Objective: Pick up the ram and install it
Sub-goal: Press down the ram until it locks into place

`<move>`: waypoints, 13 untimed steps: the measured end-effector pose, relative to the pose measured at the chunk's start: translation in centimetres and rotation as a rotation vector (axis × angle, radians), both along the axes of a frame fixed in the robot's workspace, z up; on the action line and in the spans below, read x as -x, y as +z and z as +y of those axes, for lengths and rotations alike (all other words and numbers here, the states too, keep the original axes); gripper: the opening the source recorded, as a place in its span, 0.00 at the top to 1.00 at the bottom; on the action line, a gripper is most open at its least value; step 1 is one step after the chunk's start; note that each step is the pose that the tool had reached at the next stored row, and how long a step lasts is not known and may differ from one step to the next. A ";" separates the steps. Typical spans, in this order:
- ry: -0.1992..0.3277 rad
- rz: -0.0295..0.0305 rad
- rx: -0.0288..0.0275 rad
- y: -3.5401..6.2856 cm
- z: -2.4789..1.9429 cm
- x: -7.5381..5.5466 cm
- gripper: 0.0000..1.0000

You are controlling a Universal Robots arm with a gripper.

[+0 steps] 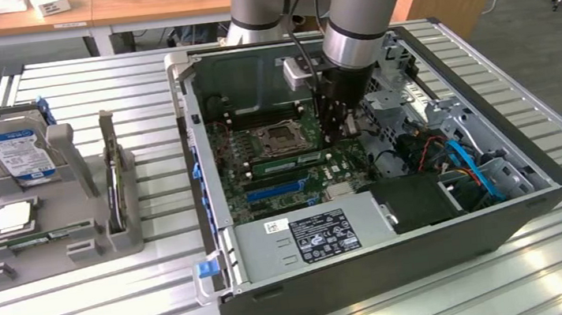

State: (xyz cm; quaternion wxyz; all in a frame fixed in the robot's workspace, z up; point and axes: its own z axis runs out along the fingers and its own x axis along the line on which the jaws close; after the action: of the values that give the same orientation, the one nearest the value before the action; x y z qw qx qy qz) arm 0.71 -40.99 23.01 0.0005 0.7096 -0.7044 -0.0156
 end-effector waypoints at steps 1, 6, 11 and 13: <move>0.000 0.0001 0.0000 -0.06 0.00 0.0 0.90; 0.000 0.0001 0.0003 -0.11 -0.01 0.0 0.90; 0.000 0.0001 0.0001 -0.29 -0.01 0.0 0.90; 0.000 0.0001 0.0003 -0.30 -0.01 0.0 0.90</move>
State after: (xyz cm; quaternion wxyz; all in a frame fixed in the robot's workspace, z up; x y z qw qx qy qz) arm 0.70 -41.00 22.71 0.0006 0.7096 -0.7044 -0.0155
